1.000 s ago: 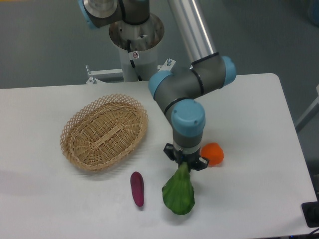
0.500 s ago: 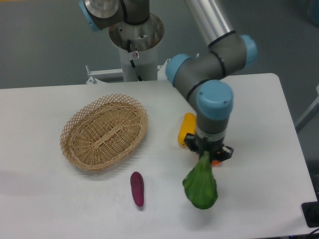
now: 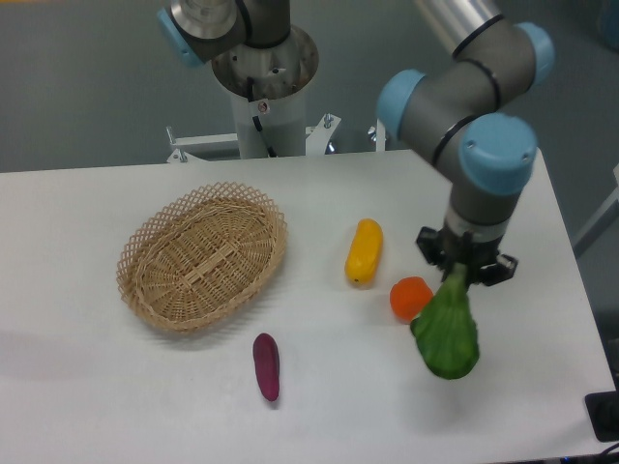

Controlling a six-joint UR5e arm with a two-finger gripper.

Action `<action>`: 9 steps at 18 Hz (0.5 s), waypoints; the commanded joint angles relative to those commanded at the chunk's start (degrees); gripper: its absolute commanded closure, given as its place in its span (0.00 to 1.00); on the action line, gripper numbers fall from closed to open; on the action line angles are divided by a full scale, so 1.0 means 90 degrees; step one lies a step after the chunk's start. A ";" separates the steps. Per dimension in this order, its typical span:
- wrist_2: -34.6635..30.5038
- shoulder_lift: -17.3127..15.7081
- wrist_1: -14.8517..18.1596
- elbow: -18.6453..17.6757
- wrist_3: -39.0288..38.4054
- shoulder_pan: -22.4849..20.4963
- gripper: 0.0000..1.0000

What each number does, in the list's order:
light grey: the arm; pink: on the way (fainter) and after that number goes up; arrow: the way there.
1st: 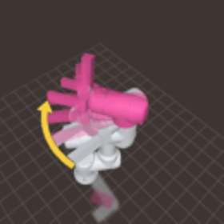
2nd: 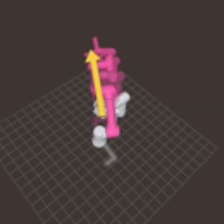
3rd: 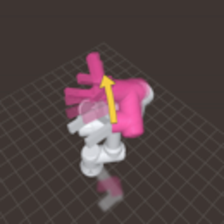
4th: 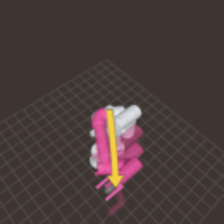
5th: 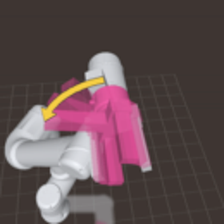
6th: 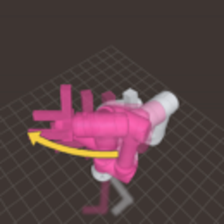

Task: Pick up the green vegetable from the table
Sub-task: 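Lift the gripped bok choy up and carry it past the orange, then hold the bok choy raised above the table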

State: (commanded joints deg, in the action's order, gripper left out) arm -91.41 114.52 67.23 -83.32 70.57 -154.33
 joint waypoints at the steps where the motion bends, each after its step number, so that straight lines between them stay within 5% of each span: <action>1: -0.0010 0.0010 0.0049 0.0000 0.0010 -0.0010 0.81; 9: 0.0049 0.0059 0.0098 0.0010 0.0352 -0.0146 0.77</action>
State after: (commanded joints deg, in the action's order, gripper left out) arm -90.97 115.05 68.11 -83.23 73.74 -155.65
